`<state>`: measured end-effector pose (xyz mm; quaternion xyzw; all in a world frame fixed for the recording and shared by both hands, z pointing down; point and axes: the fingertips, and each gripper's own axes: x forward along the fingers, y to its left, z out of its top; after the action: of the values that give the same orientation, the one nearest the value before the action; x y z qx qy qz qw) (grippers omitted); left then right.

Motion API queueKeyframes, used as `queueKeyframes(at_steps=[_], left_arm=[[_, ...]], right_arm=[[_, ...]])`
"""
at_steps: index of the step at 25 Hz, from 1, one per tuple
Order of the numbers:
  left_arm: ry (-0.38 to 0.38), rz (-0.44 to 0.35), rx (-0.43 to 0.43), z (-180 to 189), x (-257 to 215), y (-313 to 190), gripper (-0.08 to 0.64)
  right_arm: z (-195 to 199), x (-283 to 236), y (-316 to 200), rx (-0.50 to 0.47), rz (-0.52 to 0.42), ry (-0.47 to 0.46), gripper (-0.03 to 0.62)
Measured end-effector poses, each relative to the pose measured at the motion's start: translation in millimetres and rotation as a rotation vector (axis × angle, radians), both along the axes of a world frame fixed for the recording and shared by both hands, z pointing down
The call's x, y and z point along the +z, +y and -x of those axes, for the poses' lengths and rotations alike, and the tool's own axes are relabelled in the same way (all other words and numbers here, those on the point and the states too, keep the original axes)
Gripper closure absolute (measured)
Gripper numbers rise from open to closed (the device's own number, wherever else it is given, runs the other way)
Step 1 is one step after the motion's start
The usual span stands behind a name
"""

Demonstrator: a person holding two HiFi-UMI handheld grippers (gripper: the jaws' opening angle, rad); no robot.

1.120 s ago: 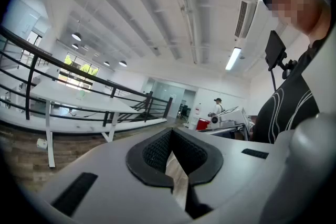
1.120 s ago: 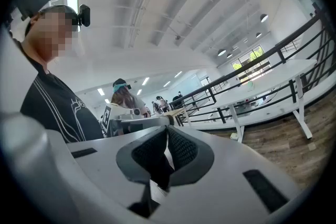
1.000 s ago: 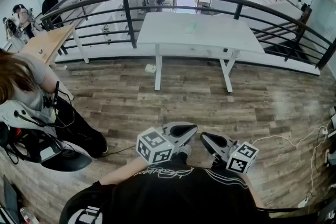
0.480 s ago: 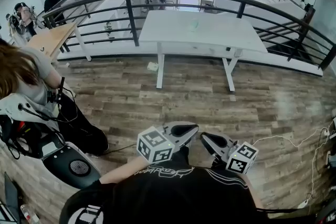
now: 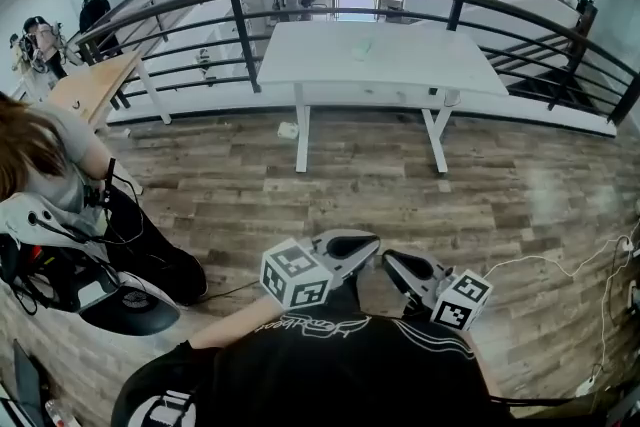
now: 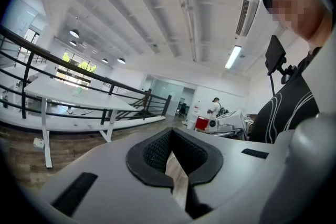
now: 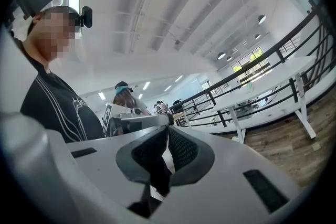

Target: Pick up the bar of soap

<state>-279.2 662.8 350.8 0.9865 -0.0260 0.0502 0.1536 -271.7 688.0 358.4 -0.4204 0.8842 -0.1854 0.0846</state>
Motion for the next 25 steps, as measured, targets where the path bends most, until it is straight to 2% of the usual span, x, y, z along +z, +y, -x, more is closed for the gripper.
queueKeyframes(at_steps=[6, 11, 18, 25], left_arm=[[0.01, 0.017, 0.01, -15, 9, -30, 0.552], [-0.001, 0.026, 0.01, -36, 11, -75, 0.552], [-0.029, 0.054, 0.034, -77, 19, -166, 0.552], [-0.021, 0.073, 0.046, -124, 6, -288, 0.552]], right_arm=[[-18, 11, -32, 0.017, -0.005, -0.009, 0.574], [-42, 14, -75, 0.025, 0.012, -0.028, 0.574], [-81, 18, -167, 0.05, 0.042, -0.045, 0.574], [-132, 6, -286, 0.078, 0.066, -0.046, 0.574]])
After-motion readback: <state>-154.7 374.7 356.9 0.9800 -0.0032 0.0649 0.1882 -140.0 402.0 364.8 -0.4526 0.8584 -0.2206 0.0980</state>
